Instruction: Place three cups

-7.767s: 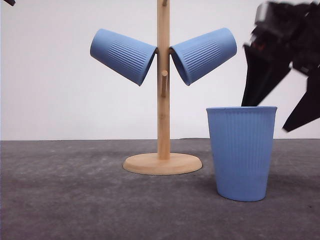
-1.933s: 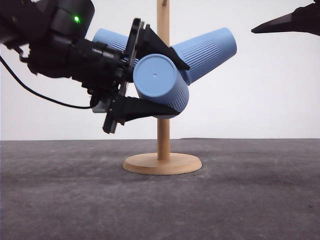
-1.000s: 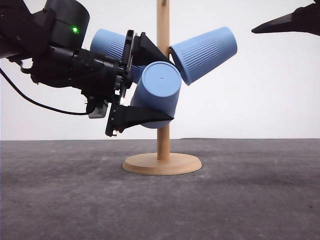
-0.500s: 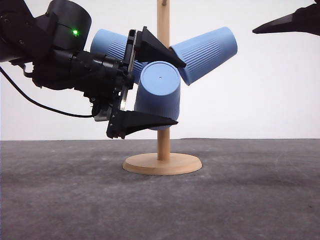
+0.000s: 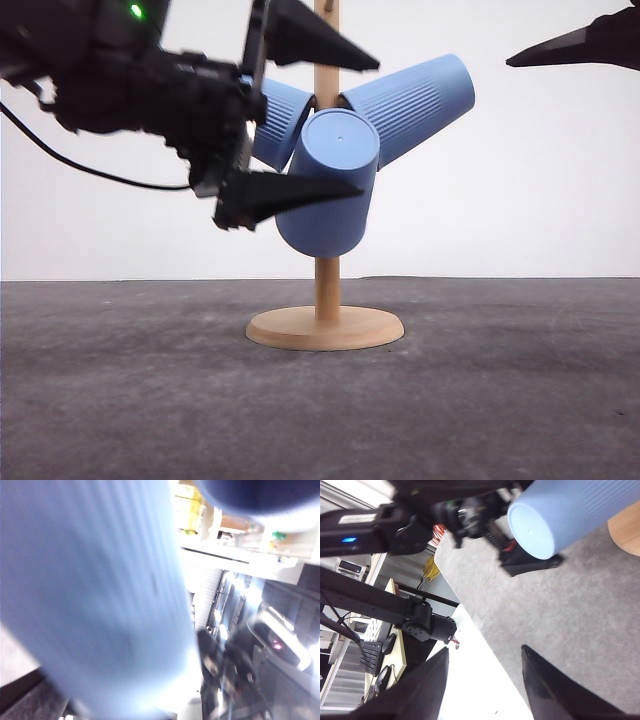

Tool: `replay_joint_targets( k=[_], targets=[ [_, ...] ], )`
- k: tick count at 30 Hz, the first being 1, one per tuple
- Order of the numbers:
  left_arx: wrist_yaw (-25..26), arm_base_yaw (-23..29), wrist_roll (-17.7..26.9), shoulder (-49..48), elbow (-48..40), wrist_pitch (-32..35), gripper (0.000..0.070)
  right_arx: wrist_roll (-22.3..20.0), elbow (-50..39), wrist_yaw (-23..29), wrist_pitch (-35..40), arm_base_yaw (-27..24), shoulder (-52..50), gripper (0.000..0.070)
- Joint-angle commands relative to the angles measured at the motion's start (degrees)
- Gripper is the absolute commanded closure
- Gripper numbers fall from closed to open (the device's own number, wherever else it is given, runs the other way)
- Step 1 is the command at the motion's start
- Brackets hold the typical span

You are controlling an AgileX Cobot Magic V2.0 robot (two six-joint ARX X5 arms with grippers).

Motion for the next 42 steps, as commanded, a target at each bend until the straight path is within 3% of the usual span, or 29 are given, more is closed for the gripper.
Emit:
replay_joint_targets(
  k=[1,4,6,8,12,16,19,23,29,33,34,35,38,39,41,42],
  targets=[
    [-0.24,-0.46,2.96,-4.28,-3.04,-2.15,0.0028,-0.68,0.94,-0.02,0.25,-0.04,0.17,0.0408],
    [-1.62,-0.54,5.89,-11.11,-7.75,-7.22,0.0041,-0.68,0.94,-0.01,0.14,-0.04,0.17,0.0408],
    [-2.41,-0.36,8.91,-16.17,-10.79,-11.29,0.0104,-0.68,0.94,0.02,0.13,-0.04,0.17,0.0408],
    [-3.34,0.41,13.59,-21.11,-12.8,-16.31,0.0164,-0.68,0.94,0.05,0.03,-0.04,0.17,0.0409],
    [-5.03,2.9,24.21,-29.86,-13.55,-29.82,0.0184,0.21,0.94,1.77,-0.78,-0.04,0.18,0.0406],
    [-2.94,7.06,24.79,-35.17,-13.55,-36.87,0.0184,9.71,0.94,3.43,-4.27,-0.04,0.35,0.0294],
    [0.22,9.52,24.92,-36.84,-13.55,-38.61,0.0184,12.24,0.92,1.53,-9.13,1.26,0.7,0.0218],
    [1.91,11.72,26.4,-37.31,-13.55,-38.66,0.0184,13.08,0.87,1.38,-9.84,2.46,4.61,0.0],
    [2.08,12.74,31.9,-37.28,-13.55,-38.22,0.0184,14.38,0.87,-0.89,-10.2,3.5,11.72,0.0],
    [1.68,13.82,35.07,-37.31,-13.55,-38.09,0.0185,14.36,0.87,1.19,-7.04,1.4,13.07,0.0001],
    [1.35,14.53,35.55,-37.31,-13.55,-38.07,0.0186,14.31,0.87,2.39,-5.98,0.8,12.8,0.0018],
    [0.82,15.44,36.09,-37.31,-13.55,-38.05,0.0187,13.82,0.87,4.23,-5.24,0.26,12.29,0.0095],
    [-1.66,19.43,39.19,-37.31,-13.55,-38.12,0.0242,9.91,0.87,13.7,-3.8,-1.72,9.86,0.0398],
    [-2.07,21.05,40.82,-37.31,-13.55,-38.16,0.0306,7.74,0.87,17.67,-3.69,-2.44,8.8,0.0467],
    [-2.0,24.03,44.22,-37.31,-13.55,-38.23,0.0459,3.26,0.87,25.27,-3.64,-3.49,6.69,0.0539],
    [-1.94,25.58,46.33,-37.33,-13.53,-38.46,0.0574,0.56,0.87,29.5,-3.45,-3.89,5.37,0.0569]
  ],
)
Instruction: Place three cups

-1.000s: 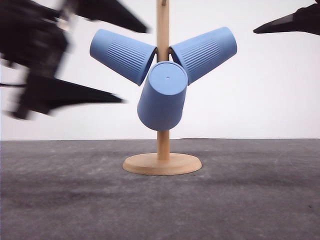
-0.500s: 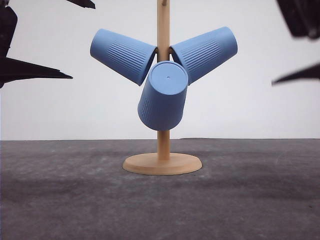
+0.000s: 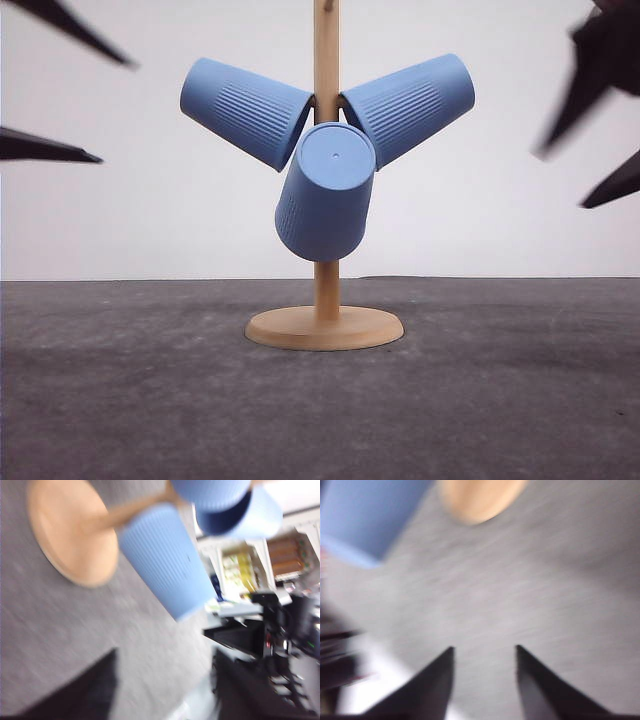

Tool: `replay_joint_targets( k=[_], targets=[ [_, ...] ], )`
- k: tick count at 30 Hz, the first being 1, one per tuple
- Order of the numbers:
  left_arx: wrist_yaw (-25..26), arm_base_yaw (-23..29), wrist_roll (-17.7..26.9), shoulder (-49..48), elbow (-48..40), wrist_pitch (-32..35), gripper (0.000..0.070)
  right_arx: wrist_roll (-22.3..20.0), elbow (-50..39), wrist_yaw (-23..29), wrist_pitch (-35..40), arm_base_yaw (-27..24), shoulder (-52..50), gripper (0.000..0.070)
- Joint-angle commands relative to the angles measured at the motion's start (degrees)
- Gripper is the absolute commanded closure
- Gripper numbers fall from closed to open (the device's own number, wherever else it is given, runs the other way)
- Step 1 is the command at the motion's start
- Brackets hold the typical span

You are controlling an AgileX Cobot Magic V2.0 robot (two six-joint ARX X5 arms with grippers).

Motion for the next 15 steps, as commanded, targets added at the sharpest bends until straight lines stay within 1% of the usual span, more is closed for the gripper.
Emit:
replay_joint_targets(
  k=[1,3,4,5,6,8,10,12,13,15],
  targets=[
    [0.04,1.83,7.04,0.31,0.48,0.18,0.0687,-8.55,0.81,7.84,0.77,-0.32,-1.43,0.0604],
    [-0.12,4.22,10.59,0.3,0.63,-0.28,0.069,-12.1,0.81,14.81,2.19,-0.47,-4.29,0.0675],
    [-0.63,5.04,12.01,0.19,0.85,-0.94,0.069,-12.95,0.81,17.54,3.09,-0.47,-5.79,0.0696],
    [-1.71,5.74,13.98,-0.01,1.18,-2.0,0.069,-13.57,0.81,19.9,4.13,-0.48,-7.38,0.0696],
    [-3.82,6.26,16.63,-0.4,1.72,-3.7,0.069,-14.06,0.81,21.8,5.44,-0.5,-9.14,0.0696],
    [-9.43,6.81,22.67,-1.37,3.21,-8.08,0.069,-15.45,0.79,24.06,7.84,-0.54,-12.36,0.0696],
    [-17.14,6.87,31.68,-2.56,5.58,-14.04,0.069,-17.0,0.79,25.27,10.24,-0.67,-15.53,0.0696],
    [-24.21,6.54,40.07,-3.96,7.97,-19.06,0.069,-18.41,0.71,25.27,12.04,-0.96,-18.22,0.0696],
    [-27.08,6.03,42.29,-4.9,8.75,-20.19,0.0689,-18.71,0.5,25.27,12.93,-1.08,-19.35,0.0696],
    [-31.72,4.93,43.22,-8.15,9.35,-19.82,0.069,-18.71,-0.54,25.27,14.76,-1.34,-21.74,0.0696]
  ],
)
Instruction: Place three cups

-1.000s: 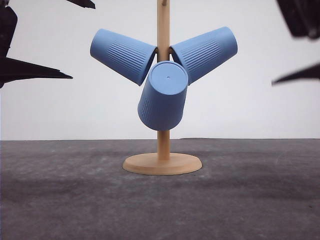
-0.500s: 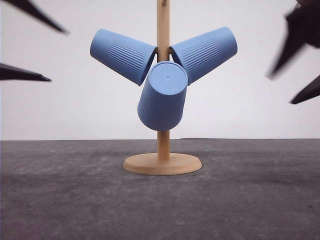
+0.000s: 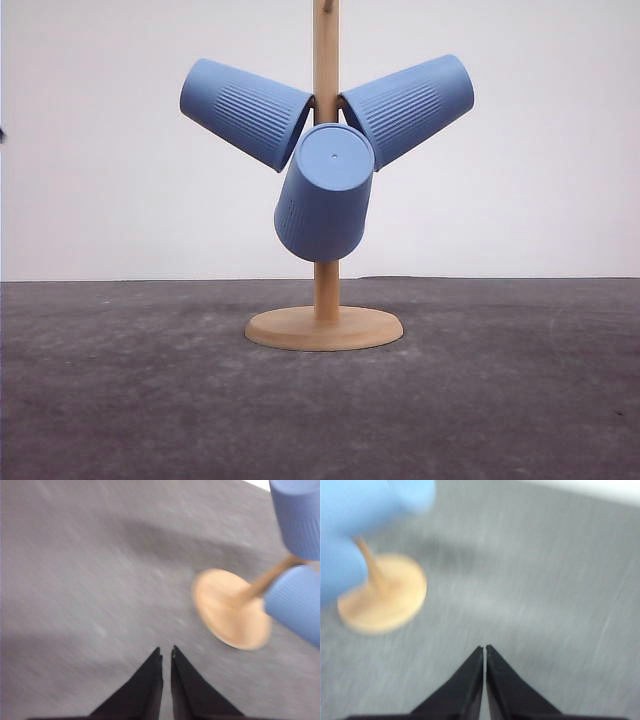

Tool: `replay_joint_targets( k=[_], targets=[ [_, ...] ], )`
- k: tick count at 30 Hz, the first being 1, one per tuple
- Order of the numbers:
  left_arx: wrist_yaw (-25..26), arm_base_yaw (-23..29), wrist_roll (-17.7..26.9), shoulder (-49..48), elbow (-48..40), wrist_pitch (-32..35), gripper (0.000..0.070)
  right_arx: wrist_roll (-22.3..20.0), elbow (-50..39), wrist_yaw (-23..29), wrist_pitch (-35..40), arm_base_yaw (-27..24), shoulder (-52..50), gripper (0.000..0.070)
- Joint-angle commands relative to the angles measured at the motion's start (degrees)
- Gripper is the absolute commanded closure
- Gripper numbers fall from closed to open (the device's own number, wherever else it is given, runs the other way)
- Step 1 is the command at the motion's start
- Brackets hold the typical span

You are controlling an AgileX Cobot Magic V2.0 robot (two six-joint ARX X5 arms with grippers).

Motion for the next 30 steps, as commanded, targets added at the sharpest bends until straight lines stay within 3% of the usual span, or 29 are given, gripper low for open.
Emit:
replay_joint_targets(
  k=[1,9,13,20,30],
  targets=[
    [-3.6,-0.86,7.02,-2.78,0.96,0.85,0.069,-1.29,-0.98,0.02,1.26,-0.27,-1.19,0.0696],
    [-12.7,-2.77,7.52,-22.07,-2.11,-4.23,0.069,1.88,-14.19,0.01,8.76,-0.31,-11.42,0.0696],
    [-13.72,-2.77,7.38,-28.15,-6.67,-8.61,0.069,4.47,-21.1,0.04,11.64,-0.3,-16.2,0.0696],
    [-13.66,-2.79,9.95,-26.87,-7.93,-7.32,0.0689,3.75,-22.58,0.06,12.64,-0.3,-18.49,0.0694],
    [-13.68,-2.77,9.93,-26.59,-7.93,-6.23,0.0685,3.75,-22.58,0.02,12.86,-0.3,-18.44,0.0695]
  ],
)
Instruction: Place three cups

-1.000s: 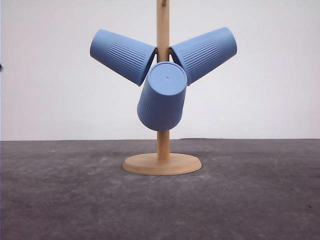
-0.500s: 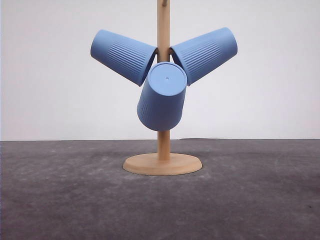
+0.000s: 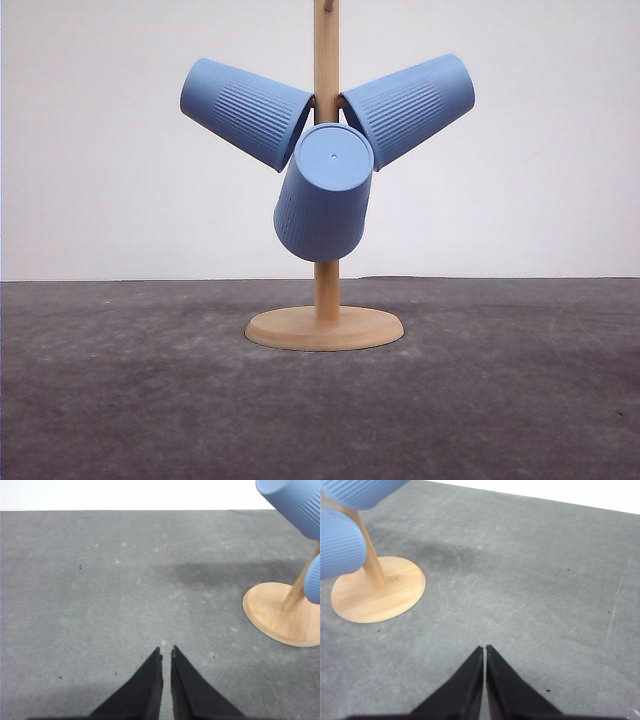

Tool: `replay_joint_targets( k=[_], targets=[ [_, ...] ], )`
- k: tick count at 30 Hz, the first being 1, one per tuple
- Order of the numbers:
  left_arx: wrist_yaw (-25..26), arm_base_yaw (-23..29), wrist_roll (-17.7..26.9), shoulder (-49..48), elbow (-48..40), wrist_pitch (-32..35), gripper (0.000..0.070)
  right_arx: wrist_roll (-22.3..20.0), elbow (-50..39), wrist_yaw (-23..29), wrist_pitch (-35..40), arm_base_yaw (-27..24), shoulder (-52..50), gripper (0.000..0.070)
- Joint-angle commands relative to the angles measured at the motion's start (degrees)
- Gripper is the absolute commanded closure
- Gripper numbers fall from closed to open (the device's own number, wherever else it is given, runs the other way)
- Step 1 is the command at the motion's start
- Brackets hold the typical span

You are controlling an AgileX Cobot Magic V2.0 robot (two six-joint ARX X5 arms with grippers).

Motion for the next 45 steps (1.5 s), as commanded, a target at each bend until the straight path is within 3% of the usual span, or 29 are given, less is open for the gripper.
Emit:
replay_joint_targets(
  k=[1,6,12,19,21,43,45],
  targets=[
    [-0.13,-0.09,0.61,0.2,0.87,0.42,0.0685,0.57,0.68,0.0,0.74,-0.07,0.15,0.0695],
    [-0.26,-0.09,1.26,-0.8,0.23,0.96,0.0685,0.57,0.68,0.0,0.74,-0.07,0.15,0.0694],
    [-0.29,0.12,1.28,-8.18,-13.88,17.21,0.0684,0.57,0.7,0.0,0.76,-0.07,0.15,0.0694],
    [-3.49,0.44,0.81,-17.77,-26.73,23.2,0.0684,0.57,0.7,0.0,0.76,-0.07,0.15,0.0694],
    [-4.94,0.48,0.85,-18.27,-29.86,27.82,0.0684,0.57,0.7,0.0,0.76,-0.07,0.15,0.0694],
    [-5.12,0.66,0.17,-17.86,-29.7,27.41,0.0684,0.56,0.7,0.0,0.81,-0.07,0.15,0.0695],
    [-5.11,0.66,0.17,-17.86,-29.7,27.43,0.0684,-0.89,0.72,0.4,0.69,-0.07,0.15,0.0695]
  ],
)
